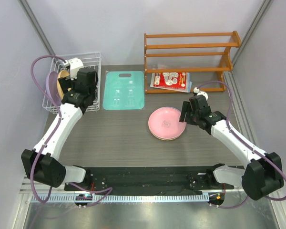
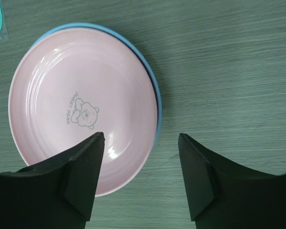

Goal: Unload the plates from the dish rack

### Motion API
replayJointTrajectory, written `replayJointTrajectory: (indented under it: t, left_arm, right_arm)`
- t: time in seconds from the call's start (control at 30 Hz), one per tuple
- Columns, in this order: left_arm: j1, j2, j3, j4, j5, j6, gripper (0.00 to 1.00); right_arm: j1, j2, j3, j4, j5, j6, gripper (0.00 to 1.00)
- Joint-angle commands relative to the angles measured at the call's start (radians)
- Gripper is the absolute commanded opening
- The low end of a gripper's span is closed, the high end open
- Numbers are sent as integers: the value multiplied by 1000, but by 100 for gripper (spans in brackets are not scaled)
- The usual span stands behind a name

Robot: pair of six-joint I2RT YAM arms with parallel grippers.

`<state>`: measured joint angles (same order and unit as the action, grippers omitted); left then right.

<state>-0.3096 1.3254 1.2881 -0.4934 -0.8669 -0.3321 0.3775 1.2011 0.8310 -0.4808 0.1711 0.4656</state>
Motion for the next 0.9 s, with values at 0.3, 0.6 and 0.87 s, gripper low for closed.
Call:
replayJointTrajectory:
  t: [0.3, 0.6, 0.87]
  left_arm:
    - [267, 221, 115, 104, 98, 21, 99]
    - [348, 388, 212, 174, 112, 82, 93]
    - [379, 454, 257, 200, 134, 84, 67]
  right_arm:
    - [-2, -15, 51, 85, 160, -54, 73]
    - [-26, 89, 22, 197, 113, -53, 72]
    - [-65, 152, 2, 238, 70, -45, 71]
